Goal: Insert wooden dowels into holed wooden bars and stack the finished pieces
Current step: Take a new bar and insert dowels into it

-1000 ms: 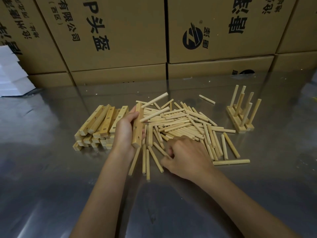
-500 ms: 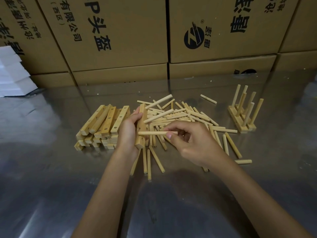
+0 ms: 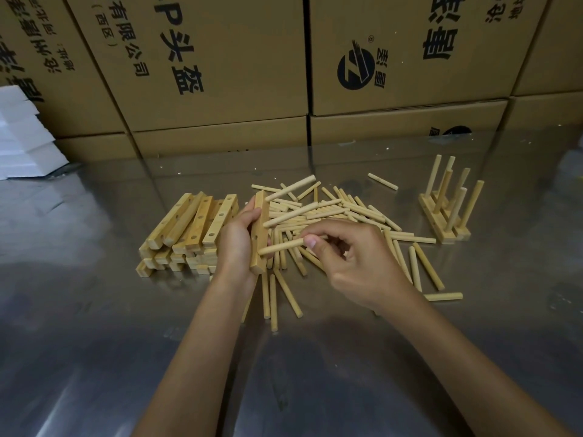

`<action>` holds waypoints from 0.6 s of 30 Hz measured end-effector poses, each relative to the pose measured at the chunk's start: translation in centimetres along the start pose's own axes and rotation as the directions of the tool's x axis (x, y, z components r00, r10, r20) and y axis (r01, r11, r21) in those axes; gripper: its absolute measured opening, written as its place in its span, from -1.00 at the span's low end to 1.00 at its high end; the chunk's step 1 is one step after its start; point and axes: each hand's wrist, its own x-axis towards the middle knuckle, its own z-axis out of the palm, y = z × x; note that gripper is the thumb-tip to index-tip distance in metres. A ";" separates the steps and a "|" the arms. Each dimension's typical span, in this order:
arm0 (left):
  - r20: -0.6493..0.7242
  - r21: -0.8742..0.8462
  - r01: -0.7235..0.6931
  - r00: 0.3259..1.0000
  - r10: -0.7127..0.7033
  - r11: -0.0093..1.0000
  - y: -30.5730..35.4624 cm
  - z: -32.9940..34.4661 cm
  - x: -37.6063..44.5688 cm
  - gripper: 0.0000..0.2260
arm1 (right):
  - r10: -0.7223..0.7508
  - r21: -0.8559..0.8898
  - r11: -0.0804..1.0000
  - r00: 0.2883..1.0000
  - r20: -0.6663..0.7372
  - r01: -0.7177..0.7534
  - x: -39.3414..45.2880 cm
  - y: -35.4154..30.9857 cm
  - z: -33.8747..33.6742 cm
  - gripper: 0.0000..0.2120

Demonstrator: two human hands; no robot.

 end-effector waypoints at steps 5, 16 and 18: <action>-0.007 -0.045 0.001 1.000 -0.002 0.999 -0.1 0.1 -0.1 -0.71 | 0.046 -0.004 0.999 0.998 0.039 -0.046 0.0 0.3 -0.2 -0.88; 0.034 -0.072 -0.016 0.999 0.019 0.997 -0.4 0.3 -0.1 -0.70 | 0.102 0.036 0.994 0.994 0.050 -0.104 -0.2 0.2 0.1 -0.85; 0.035 -0.086 -0.025 0.999 0.028 0.996 -0.5 0.4 -0.2 -0.70 | 0.102 0.049 0.993 0.994 0.025 -0.103 -0.3 0.0 0.3 -0.84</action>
